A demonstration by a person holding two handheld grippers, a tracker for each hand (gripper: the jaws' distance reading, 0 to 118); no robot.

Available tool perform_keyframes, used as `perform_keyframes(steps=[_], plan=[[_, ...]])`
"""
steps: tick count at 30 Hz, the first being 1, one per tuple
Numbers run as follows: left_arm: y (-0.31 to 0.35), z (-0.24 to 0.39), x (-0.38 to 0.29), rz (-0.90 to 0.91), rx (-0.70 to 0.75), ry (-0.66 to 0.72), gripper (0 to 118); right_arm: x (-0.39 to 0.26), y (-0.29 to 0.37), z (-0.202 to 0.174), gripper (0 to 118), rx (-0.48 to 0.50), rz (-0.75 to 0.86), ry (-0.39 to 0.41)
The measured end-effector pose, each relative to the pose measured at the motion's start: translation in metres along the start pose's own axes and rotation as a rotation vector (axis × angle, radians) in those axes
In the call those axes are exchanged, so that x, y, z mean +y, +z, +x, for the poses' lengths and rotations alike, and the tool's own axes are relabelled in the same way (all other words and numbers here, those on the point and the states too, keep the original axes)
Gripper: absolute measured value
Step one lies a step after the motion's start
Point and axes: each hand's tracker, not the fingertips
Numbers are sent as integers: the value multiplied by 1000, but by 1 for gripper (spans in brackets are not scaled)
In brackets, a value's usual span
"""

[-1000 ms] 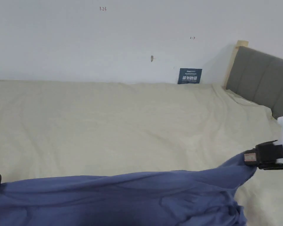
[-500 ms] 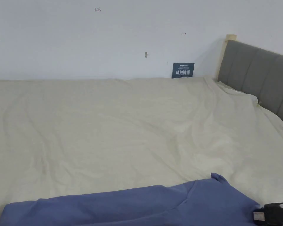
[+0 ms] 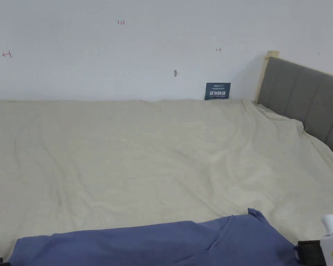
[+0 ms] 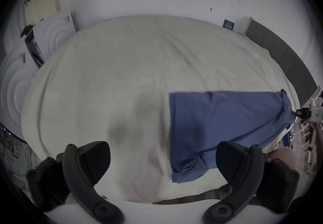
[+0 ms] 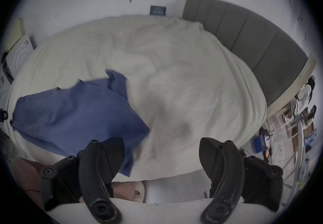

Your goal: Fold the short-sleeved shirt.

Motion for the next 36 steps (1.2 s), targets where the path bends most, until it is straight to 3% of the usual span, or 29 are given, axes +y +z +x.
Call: perform_keyframes(steps=[5, 7, 9, 11, 12, 13, 15, 16, 20, 22, 26, 28, 30, 31, 33, 34, 35, 36], plan=[[46, 11, -10, 187, 23, -14, 118, 9, 74, -31, 91, 317, 170, -10], [64, 15, -18, 281, -33, 13, 117, 4, 103, -52, 91, 443, 299, 5], [84, 25, -28, 397, -86, 52, 105, -4, 120, -74, 90, 494, 427, 23], [95, 40, -39, 472, -112, 77, 69, -13, 128, -98, 70, 510, 543, 11], [98, 48, -42, 497, -108, 84, 41, -16, 130, -108, 50, 535, 575, -10], [99, 56, -45, 515, -104, 93, 0, -20, 130, -117, 5, 558, 601, -53], [98, 67, -49, 519, -84, 132, 0, -27, 126, -133, 0, 585, 633, -148], [96, 71, -49, 505, -80, 131, 0, -31, 124, -142, 0, 616, 616, -159], [81, 83, -67, 595, 15, 64, 0, -31, 121, -162, 0, 578, 596, -64], [85, 69, -64, 576, -12, 83, 0, -26, 121, -166, 0, 518, 565, -2], [82, -11, -28, 353, -285, 293, 0, -26, 123, -161, 0, 539, 560, 38], [65, -44, -12, 289, -309, 340, 0, -26, 121, -160, 0, 581, 533, 47], [44, -64, -1, 229, -281, 301, 0, -26, 120, -159, 0, 595, 516, 66], [36, -75, 6, 175, -342, 302, 0, -28, 119, -162, 0, 589, 508, 84], [10, -130, 22, 6, -638, 433, 0, -30, 117, -167, 0, 575, 489, 122], [-8, -150, 26, -82, -738, 523, 6, -30, 119, -169, 0, 578, 479, 130], [-17, -152, 26, -116, -776, 570, 32, -30, 117, -171, 0, 599, 457, 121], [-26, -147, 25, -107, -724, 530, 71, -30, 115, -172, 0, 614, 441, 113]])
